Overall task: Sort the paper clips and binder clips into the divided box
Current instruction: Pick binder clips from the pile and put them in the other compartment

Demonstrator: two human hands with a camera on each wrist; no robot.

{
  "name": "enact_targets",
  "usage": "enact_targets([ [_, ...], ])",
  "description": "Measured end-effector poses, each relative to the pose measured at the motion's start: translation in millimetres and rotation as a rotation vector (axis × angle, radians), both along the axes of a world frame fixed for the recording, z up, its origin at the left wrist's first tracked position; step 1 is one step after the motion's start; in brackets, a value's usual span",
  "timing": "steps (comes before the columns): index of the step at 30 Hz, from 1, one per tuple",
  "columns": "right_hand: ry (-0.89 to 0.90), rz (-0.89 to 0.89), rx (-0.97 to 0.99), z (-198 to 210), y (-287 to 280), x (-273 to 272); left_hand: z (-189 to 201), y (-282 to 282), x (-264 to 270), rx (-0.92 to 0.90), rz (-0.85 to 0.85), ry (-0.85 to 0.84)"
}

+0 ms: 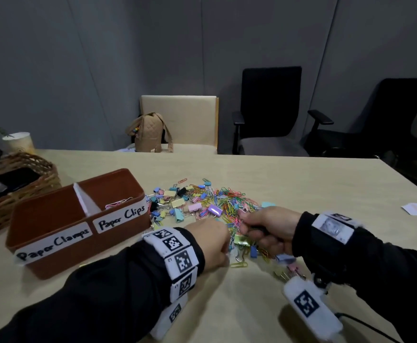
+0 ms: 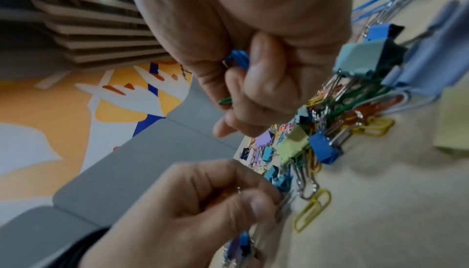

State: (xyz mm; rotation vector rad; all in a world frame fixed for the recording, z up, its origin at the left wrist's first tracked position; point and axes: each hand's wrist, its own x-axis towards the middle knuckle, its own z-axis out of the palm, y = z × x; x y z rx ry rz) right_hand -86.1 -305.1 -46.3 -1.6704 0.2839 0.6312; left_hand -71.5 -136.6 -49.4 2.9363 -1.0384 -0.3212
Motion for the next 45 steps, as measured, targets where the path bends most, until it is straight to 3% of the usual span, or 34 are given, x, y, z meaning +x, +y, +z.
enact_targets([
  [4,-0.293,0.281,-0.561,1.4,9.7,-11.2,2.4,-2.6,4.5,0.008,-0.003,0.019],
  [9,-0.448,0.535,-0.953,0.7,32.7,-15.3,1.1,-5.4,6.4,0.089,-0.034,0.100],
  [15,-0.444,0.710,-1.187,-2.1,44.7,-8.9,-6.1,0.4,5.8,0.086,-0.012,0.136],
  [18,-0.398,0.767,-1.271,2.3,52.4,-12.7,6.6,15.1,12.3,-0.020,0.079,0.154],
  [22,-0.274,0.847,-1.239,10.6,60.6,-17.6,41.6,55.8,33.8,-0.159,0.238,0.129],
  [27,-0.276,0.977,-1.217,21.0,69.7,-24.3,74.1,117.4,65.5,-0.259,0.420,-0.027],
  [29,-0.325,0.921,-1.217,24.6,74.5,-23.7,80.2,135.3,75.1,-0.261,0.513,-0.105],
  [32,-0.436,0.685,-1.167,34.9,78.6,-9.5,82.3,147.6,82.9,-0.216,0.650,-0.153],
  [34,-0.478,0.530,-0.991,46.1,84.2,6.2,80.5,147.6,83.0,-0.173,0.698,-0.120],
  [36,-0.473,0.348,-0.672,57.6,95.2,23.5,79.0,147.2,83.6,-0.161,0.714,-0.080],
  [40,-0.271,0.042,-0.062,66.9,120.4,57.5,79.5,151.9,85.3,-0.208,0.727,-0.035],
  [42,-0.222,-0.008,0.088,71.1,135.4,71.5,79.4,154.9,82.7,-0.204,0.693,-0.097],
  [45,-0.200,0.047,0.095,73.4,161.1,83.7,79.9,160.3,66.9,-0.227,0.619,-0.197],
])
